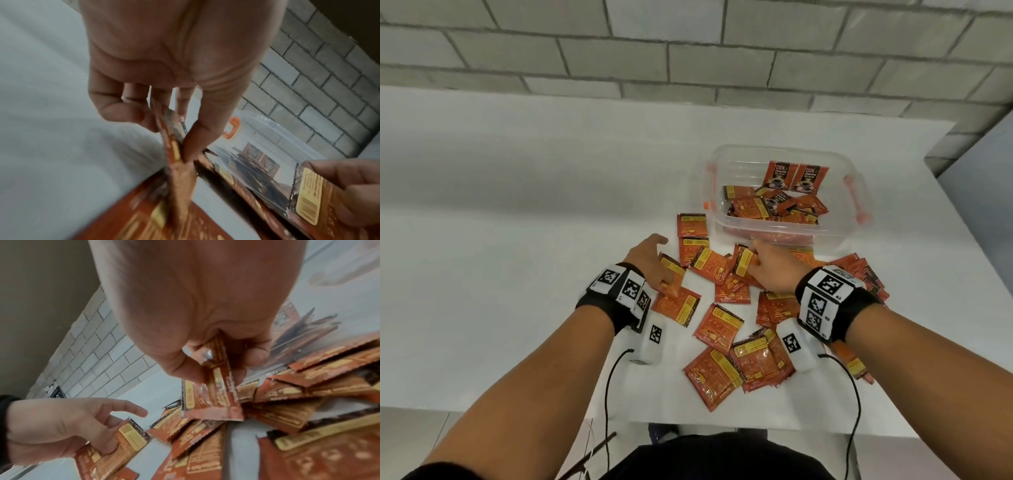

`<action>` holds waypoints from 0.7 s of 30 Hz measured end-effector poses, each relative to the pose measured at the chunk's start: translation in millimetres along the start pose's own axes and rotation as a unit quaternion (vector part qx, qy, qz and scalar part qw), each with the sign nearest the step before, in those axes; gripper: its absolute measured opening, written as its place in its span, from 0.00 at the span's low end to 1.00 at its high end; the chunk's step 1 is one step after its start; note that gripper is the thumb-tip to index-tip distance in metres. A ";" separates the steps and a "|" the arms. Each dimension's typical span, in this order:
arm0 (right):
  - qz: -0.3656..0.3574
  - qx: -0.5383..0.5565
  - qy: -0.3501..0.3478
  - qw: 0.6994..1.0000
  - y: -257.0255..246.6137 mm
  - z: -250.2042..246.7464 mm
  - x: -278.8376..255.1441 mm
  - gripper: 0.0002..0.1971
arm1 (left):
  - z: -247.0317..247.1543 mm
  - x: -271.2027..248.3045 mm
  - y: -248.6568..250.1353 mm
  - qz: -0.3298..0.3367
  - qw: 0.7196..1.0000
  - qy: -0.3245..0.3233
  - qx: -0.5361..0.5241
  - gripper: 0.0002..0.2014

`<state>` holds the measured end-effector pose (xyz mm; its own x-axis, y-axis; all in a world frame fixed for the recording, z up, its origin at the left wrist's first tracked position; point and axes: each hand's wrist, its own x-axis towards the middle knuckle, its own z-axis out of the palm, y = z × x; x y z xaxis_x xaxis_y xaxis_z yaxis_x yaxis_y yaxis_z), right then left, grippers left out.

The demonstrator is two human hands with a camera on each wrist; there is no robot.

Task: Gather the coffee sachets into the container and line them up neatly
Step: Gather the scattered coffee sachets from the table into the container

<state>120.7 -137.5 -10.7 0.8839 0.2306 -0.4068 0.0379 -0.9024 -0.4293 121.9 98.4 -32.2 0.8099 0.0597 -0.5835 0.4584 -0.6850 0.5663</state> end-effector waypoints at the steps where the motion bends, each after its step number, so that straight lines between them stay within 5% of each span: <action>1: -0.001 -0.001 -0.002 1.000 -3.9 -0.1 0.7 0.13 | -1.5 0.3 -1.8 0.001 1.000 0.006 -0.011 0.36; 4: -0.004 0.025 -0.002 1.000 -22.5 2.0 5.4 0.17 | -8.2 1.6 -4.1 0.026 0.998 0.059 0.017 0.16; 9: 0.000 -0.023 -0.034 0.999 -39.2 16.9 21.6 0.31 | -11.0 13.1 10.4 0.058 0.996 0.074 -0.008 0.05; 16: -0.016 -0.150 0.004 0.989 -39.9 26.7 21.8 0.32 | 3.8 23.6 25.4 0.097 0.994 0.036 0.018 0.20; 21: -0.029 -0.057 0.034 0.997 -28.5 23.2 18.8 0.27 | 6.6 25.4 22.6 0.111 0.991 0.035 0.065 0.18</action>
<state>125.5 -99.1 -24.8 0.9082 0.2622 -0.3262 0.1396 -0.9246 -0.3545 150.4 79.7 -38.1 0.9108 -0.0559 -0.4091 0.2190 -0.7744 0.5935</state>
